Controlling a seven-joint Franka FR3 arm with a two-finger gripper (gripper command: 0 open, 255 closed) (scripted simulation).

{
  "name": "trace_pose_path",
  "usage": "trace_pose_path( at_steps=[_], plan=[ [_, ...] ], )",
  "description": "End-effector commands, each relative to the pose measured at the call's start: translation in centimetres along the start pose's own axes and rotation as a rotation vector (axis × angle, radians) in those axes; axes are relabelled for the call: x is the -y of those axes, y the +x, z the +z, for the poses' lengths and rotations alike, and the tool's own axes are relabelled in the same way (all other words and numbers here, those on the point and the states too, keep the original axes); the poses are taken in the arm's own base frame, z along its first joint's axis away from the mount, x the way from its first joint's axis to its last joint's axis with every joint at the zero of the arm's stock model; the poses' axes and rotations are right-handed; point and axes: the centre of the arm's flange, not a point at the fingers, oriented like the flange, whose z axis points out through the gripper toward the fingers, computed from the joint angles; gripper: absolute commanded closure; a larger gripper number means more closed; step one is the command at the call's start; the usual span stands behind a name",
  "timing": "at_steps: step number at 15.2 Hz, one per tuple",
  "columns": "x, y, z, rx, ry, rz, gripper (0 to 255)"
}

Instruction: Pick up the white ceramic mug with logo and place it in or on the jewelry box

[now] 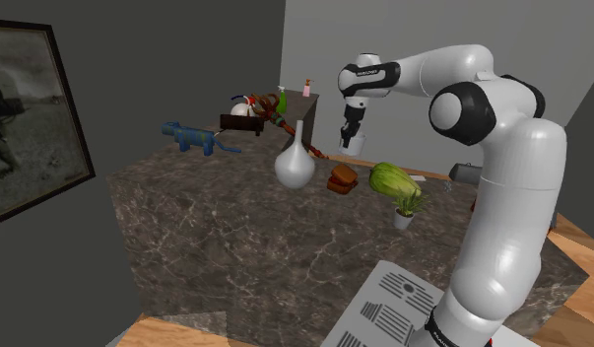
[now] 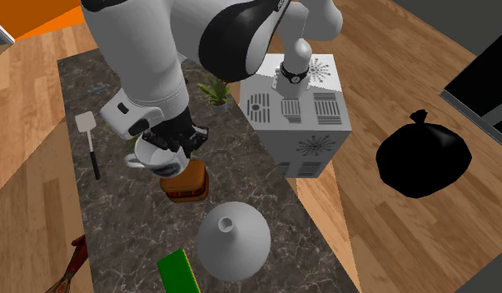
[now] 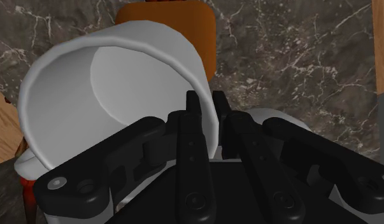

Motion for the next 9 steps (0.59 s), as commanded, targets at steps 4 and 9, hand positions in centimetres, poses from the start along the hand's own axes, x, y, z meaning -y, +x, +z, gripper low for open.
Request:
trace_pose_path(
  at_steps=[4,9],
  plan=[
    [-0.8,0.1,2.2,0.000,0.000,-0.002,255],
    [-0.7,-0.1,4.8,0.000,0.000,-0.002,255]
  ],
)
